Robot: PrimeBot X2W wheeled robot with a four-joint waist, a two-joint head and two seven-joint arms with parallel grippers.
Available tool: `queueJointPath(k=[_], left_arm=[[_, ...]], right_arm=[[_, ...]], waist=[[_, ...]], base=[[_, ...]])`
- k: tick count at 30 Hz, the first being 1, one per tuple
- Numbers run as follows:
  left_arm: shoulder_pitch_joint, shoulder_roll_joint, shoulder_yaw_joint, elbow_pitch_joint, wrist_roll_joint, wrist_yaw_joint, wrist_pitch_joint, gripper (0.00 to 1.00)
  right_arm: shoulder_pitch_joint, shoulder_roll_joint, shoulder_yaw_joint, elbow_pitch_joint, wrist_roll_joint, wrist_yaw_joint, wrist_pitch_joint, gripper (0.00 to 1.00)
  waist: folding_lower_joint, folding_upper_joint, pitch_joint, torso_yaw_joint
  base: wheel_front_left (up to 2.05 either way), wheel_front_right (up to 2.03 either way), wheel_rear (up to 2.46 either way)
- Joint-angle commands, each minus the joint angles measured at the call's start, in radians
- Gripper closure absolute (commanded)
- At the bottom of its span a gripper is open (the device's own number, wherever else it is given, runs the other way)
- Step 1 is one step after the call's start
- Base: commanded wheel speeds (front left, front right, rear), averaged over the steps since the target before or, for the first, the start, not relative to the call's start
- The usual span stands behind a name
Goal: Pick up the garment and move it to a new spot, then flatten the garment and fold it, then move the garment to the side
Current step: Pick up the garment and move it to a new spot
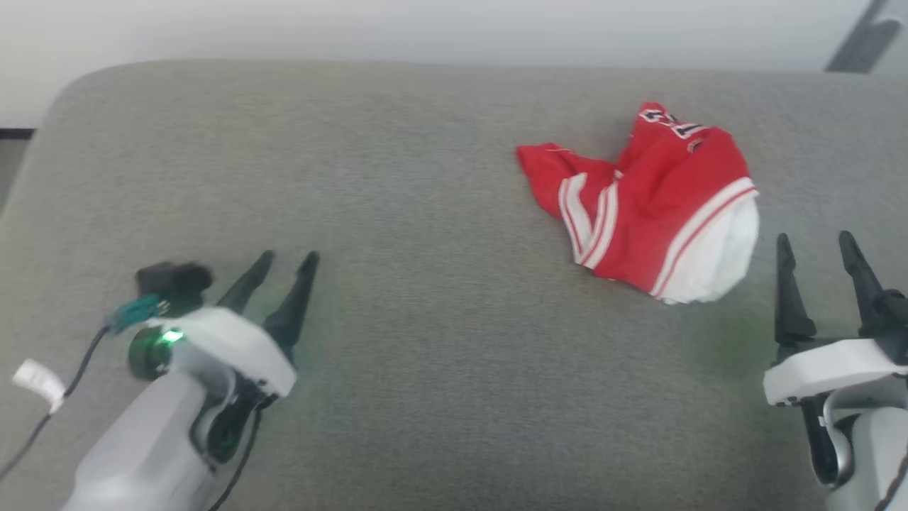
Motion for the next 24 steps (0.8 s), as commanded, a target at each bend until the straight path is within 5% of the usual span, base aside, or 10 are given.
queueJointPath(k=[1,14,24], left_arm=[[0.05,-0.004,0.077,-0.03,0.058,0.007,-0.005,0.0],[0.455,-0.08,0.517,-0.359,0.553,0.057,-0.005,0.0],[0.631,-0.2,0.695,-0.534,0.767,0.014,-0.005,0.0]], right_arm=[[0.013,-0.007,-0.007,-0.007,-0.001,0.0,-0.001,0.0],[0.084,-0.038,-0.034,-0.004,0.014,0.0,-0.001,0.0],[0.099,-0.037,-0.039,-0.04,0.022,0.0,-0.001,0.0]], waist=[[0.0,0.0,-0.016,0.033],[0.0,0.0,-0.078,0.02],[0.0,0.0,-0.098,0.002]], base=[[0.0,0.0,0.0],[0.0,0.0,0.0],[0.0,0.0,0.0]])
